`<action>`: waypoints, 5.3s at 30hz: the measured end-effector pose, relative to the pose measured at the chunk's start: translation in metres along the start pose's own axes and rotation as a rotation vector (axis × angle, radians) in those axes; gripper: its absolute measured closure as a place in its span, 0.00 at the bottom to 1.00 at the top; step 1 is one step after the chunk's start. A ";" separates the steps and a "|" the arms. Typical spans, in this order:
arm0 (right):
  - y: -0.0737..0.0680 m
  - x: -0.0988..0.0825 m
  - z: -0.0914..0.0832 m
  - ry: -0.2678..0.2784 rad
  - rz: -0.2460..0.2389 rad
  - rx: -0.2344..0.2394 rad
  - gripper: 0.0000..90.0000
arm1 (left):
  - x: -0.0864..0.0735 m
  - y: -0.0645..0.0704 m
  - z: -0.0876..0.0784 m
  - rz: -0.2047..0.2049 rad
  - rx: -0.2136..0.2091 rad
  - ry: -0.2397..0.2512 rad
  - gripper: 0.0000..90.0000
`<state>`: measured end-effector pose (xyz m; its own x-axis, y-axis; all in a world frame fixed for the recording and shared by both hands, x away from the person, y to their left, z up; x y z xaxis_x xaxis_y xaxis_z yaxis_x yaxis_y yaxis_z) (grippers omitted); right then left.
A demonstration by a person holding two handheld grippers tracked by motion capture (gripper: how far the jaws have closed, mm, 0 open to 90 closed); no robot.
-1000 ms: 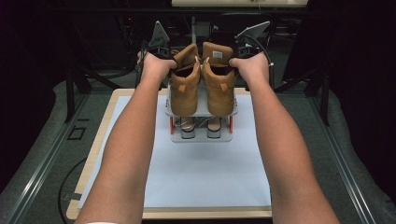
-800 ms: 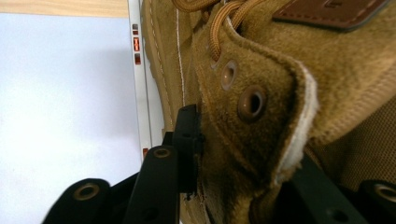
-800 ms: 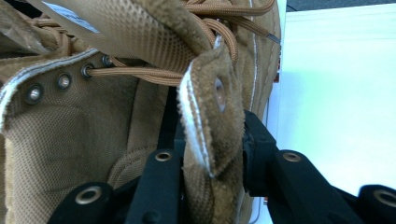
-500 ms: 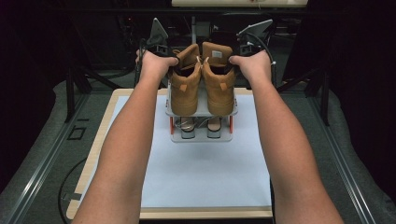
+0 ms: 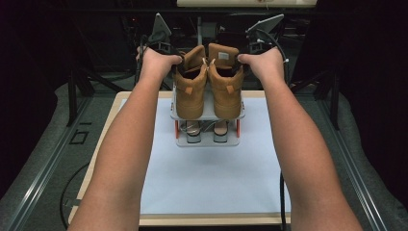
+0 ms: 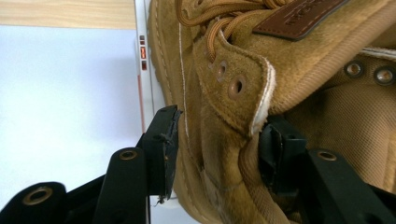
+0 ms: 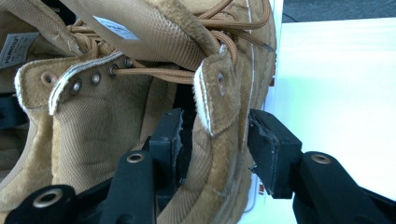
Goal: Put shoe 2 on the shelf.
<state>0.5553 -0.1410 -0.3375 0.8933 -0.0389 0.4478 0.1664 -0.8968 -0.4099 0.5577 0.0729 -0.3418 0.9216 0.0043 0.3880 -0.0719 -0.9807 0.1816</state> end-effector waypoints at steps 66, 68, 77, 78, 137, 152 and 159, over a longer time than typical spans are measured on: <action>0.081 -0.078 -0.074 -0.020 -0.112 -0.143 0.60 | -0.078 -0.102 -0.032 0.085 0.027 0.018 0.57; 0.085 -0.083 -0.074 -0.022 -0.122 -0.150 0.59 | -0.083 -0.102 -0.029 0.105 0.028 0.014 0.55; 0.095 -0.111 -0.061 -0.088 -0.151 -0.161 0.56 | -0.099 -0.112 -0.011 0.151 0.059 -0.031 0.51; 0.096 -0.114 -0.058 -0.097 -0.155 -0.164 0.56 | -0.101 -0.112 -0.009 0.152 0.054 -0.037 0.50; 0.153 -0.289 0.072 0.021 -0.270 -0.047 0.53 | -0.259 -0.143 0.133 0.282 -0.096 0.170 0.49; 0.158 -0.298 0.095 0.209 -0.344 -0.054 0.48 | -0.277 -0.149 0.159 0.290 -0.092 0.296 0.47; 0.160 -0.300 0.091 0.263 -0.376 -0.084 0.47 | -0.279 -0.152 0.158 0.286 -0.074 0.330 0.47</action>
<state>0.3520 -0.2326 -0.6100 0.6398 0.1946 0.7435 0.4142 -0.9022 -0.1203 0.3718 0.1903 -0.6207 0.6905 -0.1908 0.6977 -0.3441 -0.9351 0.0848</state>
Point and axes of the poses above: each handheld gripper's, and its own axes: z roughly forward along the jaws, x roughly out of its top, y roughly to its right, the point moved 9 cm from there along z, roughly forward along the jaws, and after that the axes turned 7 degrees about x, right-handed, at the moved point
